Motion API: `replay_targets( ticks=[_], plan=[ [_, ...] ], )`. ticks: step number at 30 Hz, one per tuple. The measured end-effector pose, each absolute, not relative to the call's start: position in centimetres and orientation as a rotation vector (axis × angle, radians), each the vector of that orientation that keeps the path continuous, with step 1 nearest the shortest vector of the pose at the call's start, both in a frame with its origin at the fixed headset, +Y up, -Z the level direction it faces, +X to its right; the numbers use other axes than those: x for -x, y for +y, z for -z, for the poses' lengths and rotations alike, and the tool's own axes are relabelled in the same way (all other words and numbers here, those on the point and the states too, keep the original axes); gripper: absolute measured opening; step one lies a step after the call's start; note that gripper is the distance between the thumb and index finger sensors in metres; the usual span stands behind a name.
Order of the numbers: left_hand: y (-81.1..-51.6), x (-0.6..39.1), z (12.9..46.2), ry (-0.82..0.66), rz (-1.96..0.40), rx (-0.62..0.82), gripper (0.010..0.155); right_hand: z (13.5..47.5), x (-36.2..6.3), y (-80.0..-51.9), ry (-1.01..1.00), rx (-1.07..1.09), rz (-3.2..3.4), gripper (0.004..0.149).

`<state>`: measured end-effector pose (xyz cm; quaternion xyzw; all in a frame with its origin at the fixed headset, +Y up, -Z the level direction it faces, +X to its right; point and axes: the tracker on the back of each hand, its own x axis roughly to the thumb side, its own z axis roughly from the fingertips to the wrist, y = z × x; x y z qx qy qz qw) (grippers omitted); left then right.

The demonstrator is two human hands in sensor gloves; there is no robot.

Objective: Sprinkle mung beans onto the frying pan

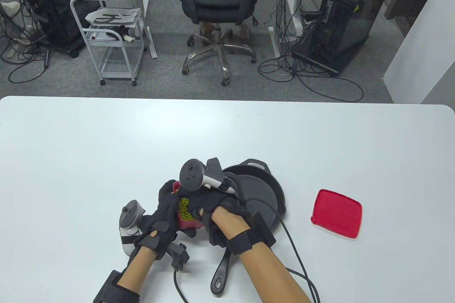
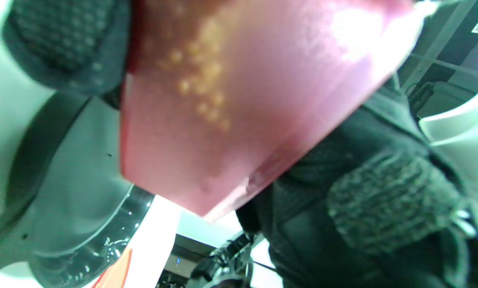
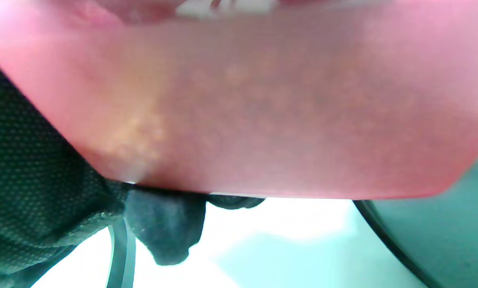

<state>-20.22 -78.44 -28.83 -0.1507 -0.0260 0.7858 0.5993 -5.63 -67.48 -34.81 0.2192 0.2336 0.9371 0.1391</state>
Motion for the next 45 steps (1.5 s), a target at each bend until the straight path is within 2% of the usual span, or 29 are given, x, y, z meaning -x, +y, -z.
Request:
replay_targets(
  ticks=[16,24,28,33,38,45],
  plan=[
    [-78.8,20.5,29.1,-0.03,-1.83,0.349,0.084,36.0,2.7,-65.6,0.584,-0.565,-2.648,0.04],
    [-78.9,21.0,29.3,-0.006,-1.834,0.347,0.084,37.5,-2.3,-64.1,0.472,-0.412,-2.578,0.039],
    [-78.8,21.3,29.4,-0.001,-1.843,0.341,0.084,38.3,-5.1,-65.6,0.507,-0.303,-2.608,0.039],
    [-78.7,21.6,29.6,0.003,-1.854,0.339,0.084,38.4,-6.7,-69.1,0.619,-0.221,-2.667,0.039],
    [-78.7,21.8,29.7,0.004,-1.852,0.341,0.084,38.3,-5.8,-72.0,0.673,-0.274,-2.694,0.039],
    [-78.6,22.5,29.8,0.013,-1.855,0.326,0.084,40.2,-4.1,-73.3,0.595,-0.269,-2.71,0.036]
  ],
)
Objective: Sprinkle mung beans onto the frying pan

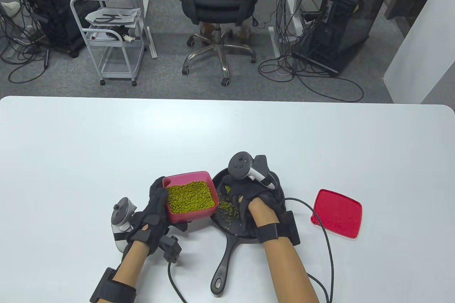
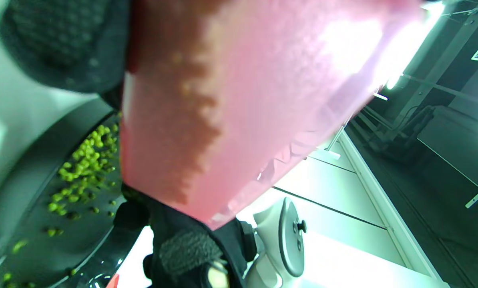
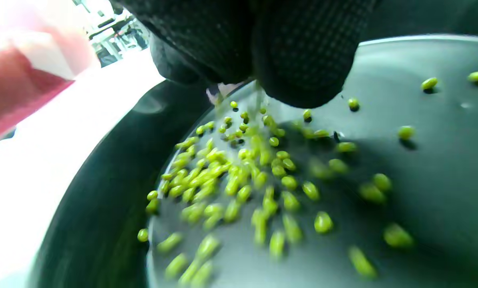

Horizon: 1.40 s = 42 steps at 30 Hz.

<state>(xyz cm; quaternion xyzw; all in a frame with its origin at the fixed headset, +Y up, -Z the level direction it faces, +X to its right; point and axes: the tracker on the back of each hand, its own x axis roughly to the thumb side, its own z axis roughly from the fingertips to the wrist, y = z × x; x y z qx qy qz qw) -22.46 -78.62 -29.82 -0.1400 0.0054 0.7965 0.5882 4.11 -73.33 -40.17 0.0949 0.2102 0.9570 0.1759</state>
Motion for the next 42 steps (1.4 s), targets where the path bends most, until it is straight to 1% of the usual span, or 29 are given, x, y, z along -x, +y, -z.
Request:
replay_targets(
  ticks=[5,10,16,20,23,26,33,34,35,39,42],
  plan=[
    [-78.6,22.6,29.9,0.011,-1.861,0.323,0.084,42.0,-4.6,-73.1,0.541,-0.2,-2.74,0.036],
    [-78.5,22.7,30.0,0.013,-1.861,0.324,0.084,42.9,-6.7,-72.5,0.534,-0.117,-2.828,0.036],
    [-78.5,22.8,30.1,0.01,-1.863,0.319,0.084,41.6,-9.6,-72.0,0.6,-0.078,-2.872,0.036],
    [-78.5,22.9,30.2,0.005,-1.857,0.32,0.084,39.7,-10.6,-71.5,0.64,-0.118,-2.854,0.036],
    [-78.6,22.9,30.2,-0.001,-1.854,0.317,0.084,38.5,-10.3,-71.4,0.715,-0.151,-2.795,0.036],
    [-78.6,22.9,30.1,-0.004,-1.849,0.316,0.084,37.8,-9.3,-71.6,0.735,-0.194,-2.758,0.036],
    [-78.7,22.9,30.0,-0.014,-1.845,0.322,0.084,38.3,-7.0,-72.1,0.723,-0.244,-2.739,0.04],
    [-78.7,22.9,30.0,-0.013,-1.848,0.322,0.084,38.5,-6.8,-72.2,0.719,-0.249,-2.729,0.042],
    [-78.7,22.9,30.0,-0.012,-1.85,0.323,0.084,38.7,-6.7,-72.2,0.719,-0.257,-2.72,0.048],
    [-78.8,22.9,30.1,-0.007,-1.848,0.328,0.084,39.3,-6.8,-72.2,0.704,-0.239,-2.655,0.057],
    [-78.8,22.9,30.1,-0.005,-1.845,0.33,0.084,39.4,-7.0,-72.0,0.729,-0.217,-2.605,0.058]
  ],
)
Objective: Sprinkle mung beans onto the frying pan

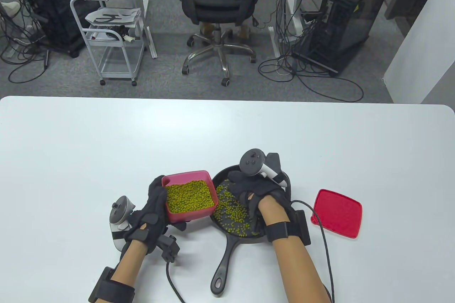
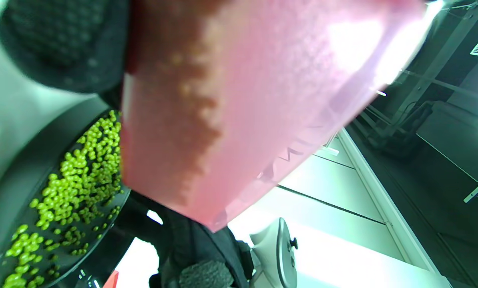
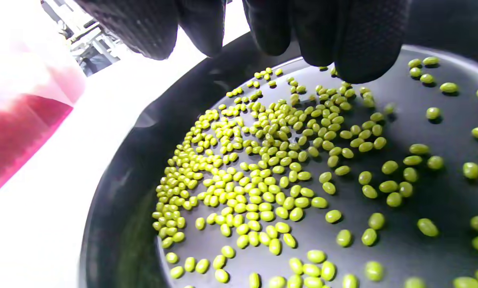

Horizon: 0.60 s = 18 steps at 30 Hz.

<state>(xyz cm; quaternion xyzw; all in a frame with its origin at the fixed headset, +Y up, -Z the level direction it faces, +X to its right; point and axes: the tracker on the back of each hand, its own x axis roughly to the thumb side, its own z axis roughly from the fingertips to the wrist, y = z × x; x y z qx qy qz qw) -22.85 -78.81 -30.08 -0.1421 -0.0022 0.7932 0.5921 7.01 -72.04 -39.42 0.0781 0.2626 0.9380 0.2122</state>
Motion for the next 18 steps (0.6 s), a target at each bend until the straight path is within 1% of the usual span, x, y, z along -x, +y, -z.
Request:
replay_targets(
  ticks=[3,7,9,10,11,13,15,18],
  plan=[
    [-78.8,22.8,30.1,-0.004,-1.838,0.332,0.084,38.9,-7.0,-70.8,0.709,-0.255,-2.583,0.058],
    [-78.9,22.7,30.2,-0.01,-1.826,0.333,0.084,37.4,-6.3,-67.7,0.632,-0.363,-2.536,0.058],
    [-78.9,22.5,30.2,-0.014,-1.813,0.333,0.084,36.1,-5.0,-65.3,0.551,-0.466,-2.523,0.058],
    [-78.9,22.4,30.2,-0.016,-1.811,0.335,0.084,35.7,-4.7,-64.7,0.525,-0.485,-2.523,0.059],
    [-78.9,22.3,30.2,-0.021,-1.809,0.337,0.084,35.1,-3.7,-63.8,0.46,-0.532,-2.524,0.059],
    [-78.9,22.1,30.1,-0.031,-1.806,0.344,0.084,34.2,-2.1,-62.8,0.407,-0.632,-2.53,0.057],
    [-78.9,21.9,30.0,-0.036,-1.808,0.346,0.084,33.5,0.0,-62.7,0.412,-0.691,-2.54,0.053],
    [-78.7,21.6,29.7,-0.049,-1.801,0.337,0.084,33.1,2.6,-64.1,0.584,-0.724,-2.566,0.053]
  ],
)
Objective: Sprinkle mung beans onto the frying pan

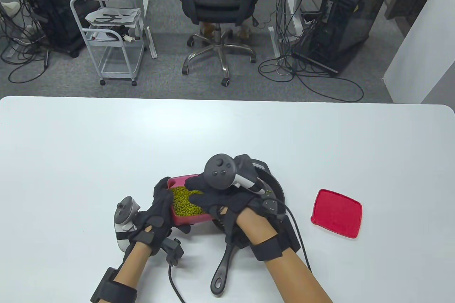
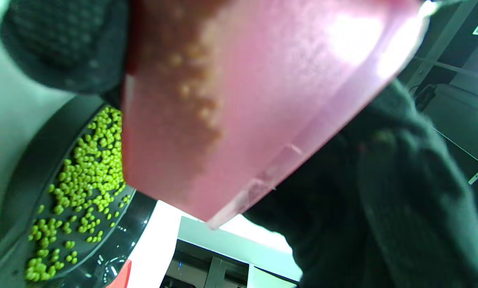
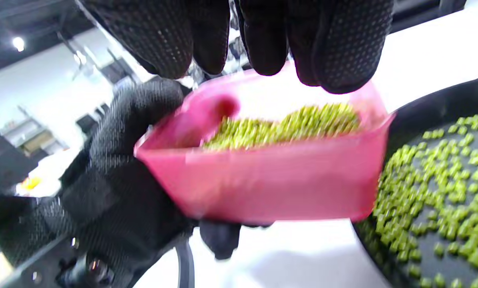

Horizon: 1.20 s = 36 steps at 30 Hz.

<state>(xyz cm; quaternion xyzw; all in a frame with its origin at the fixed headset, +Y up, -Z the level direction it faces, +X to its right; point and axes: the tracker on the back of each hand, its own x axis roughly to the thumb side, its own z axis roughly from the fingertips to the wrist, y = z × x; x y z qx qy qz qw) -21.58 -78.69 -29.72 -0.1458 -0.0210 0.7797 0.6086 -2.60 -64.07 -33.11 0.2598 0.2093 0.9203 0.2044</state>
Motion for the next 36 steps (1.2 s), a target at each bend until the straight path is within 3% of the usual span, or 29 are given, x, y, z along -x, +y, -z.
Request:
replay_targets(
  ticks=[7,12,18,27,36],
  plan=[
    [-78.5,21.0,29.3,-0.06,-1.757,0.322,0.084,33.7,4.6,-67.1,0.839,-0.605,-2.64,0.082],
    [-78.9,20.8,29.3,-0.054,-1.763,0.33,0.083,33.8,5.5,-67.8,0.867,-0.568,-2.699,0.083],
    [-79.0,20.9,29.3,-0.035,-1.773,0.313,0.083,34.1,6.4,-68.4,0.846,-0.556,-2.673,0.074],
    [-79.1,20.9,29.4,-0.042,-1.777,0.329,0.083,34.6,6.5,-68.3,0.665,-0.565,-2.692,0.042],
    [-79.1,21.1,29.5,-0.03,-1.811,0.346,0.084,35.4,5.4,-66.4,0.603,-0.535,-2.642,0.038]
  ],
)
